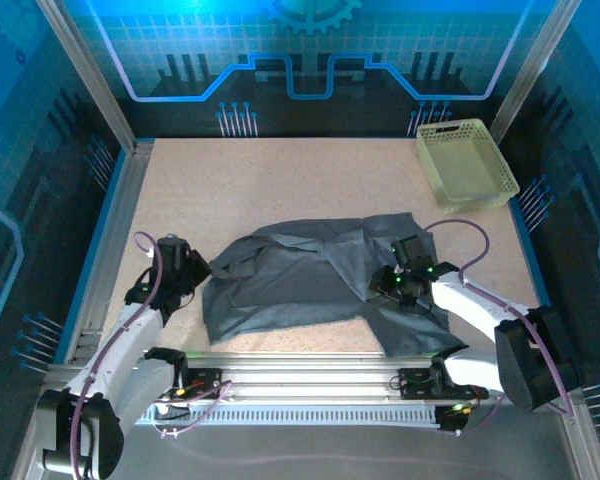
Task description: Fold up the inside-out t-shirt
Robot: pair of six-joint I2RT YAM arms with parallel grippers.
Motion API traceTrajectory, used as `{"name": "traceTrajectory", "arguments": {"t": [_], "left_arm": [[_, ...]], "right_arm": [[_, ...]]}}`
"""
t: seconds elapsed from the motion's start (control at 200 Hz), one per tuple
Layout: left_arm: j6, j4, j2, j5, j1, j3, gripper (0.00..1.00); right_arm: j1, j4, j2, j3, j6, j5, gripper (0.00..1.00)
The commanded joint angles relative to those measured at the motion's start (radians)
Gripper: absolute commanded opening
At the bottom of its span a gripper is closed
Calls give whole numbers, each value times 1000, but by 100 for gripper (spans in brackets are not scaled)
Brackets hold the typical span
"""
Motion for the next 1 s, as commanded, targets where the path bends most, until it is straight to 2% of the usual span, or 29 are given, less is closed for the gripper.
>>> {"name": "traceTrajectory", "arguments": {"t": [0.0,0.235,0.335,0.465,0.67,0.995], "left_arm": [[1,13,1,23,11,8,0],[-1,16,1,28,10,3,0],[0,16,-1,27,10,3,0],[2,14,-1,26,11,2,0],[-1,18,-1,26,10,-1,0],[2,14,-6,25,10,1,0]], "right_arm": [[20,-26,-11,-10,56,23,48],[35,66,40,-35,109,13,43],[35,79,45,-30,103,30,38],[46,31,22,5,75,89,30],[58,-63,6,70,16,172,25],[60,-71,44,113,-14,171,12]]}}
